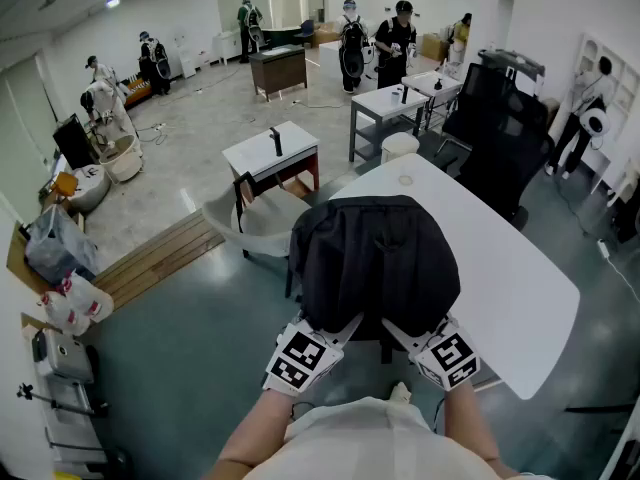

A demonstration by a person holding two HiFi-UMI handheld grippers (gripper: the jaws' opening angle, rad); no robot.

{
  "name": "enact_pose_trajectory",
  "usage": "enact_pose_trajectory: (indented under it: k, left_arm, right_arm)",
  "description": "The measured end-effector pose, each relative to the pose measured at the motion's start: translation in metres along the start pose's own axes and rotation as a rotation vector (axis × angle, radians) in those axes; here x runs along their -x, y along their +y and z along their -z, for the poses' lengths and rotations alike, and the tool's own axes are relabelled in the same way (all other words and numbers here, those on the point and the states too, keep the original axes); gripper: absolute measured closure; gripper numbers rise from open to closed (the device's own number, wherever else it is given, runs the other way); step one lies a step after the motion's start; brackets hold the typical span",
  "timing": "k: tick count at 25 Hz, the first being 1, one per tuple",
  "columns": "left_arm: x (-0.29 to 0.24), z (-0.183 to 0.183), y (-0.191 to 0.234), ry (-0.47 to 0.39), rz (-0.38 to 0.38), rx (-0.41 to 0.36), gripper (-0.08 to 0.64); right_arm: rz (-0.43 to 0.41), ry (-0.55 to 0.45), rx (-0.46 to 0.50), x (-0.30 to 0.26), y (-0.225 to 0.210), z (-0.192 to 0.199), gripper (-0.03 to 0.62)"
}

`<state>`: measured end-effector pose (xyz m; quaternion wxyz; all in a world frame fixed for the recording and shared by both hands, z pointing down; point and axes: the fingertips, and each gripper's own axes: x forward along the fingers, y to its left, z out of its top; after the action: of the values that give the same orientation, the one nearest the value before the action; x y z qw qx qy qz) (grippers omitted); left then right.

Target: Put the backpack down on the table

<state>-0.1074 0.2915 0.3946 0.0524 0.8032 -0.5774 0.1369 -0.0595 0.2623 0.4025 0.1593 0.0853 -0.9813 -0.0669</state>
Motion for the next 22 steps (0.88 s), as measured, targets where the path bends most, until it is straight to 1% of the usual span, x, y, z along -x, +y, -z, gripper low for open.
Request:
enact_pose_trajectory:
  k: [12, 22]
  left_arm:
    - [-0.0059, 0.0019, 0.0064, -0.004, -0.002, -0.003, 0.434]
    - [-0.0047, -0.0003, -0.0002, -0.004, 0.003, -0.006, 0.436]
  right_arm:
    - [-0.006, -0.001, 0.013, -0.0045, -0.0054, -0.0009, 0.374]
    - [-0.004, -0.020, -0.017, 0.0018, -0.0041, -0.0001, 0.371]
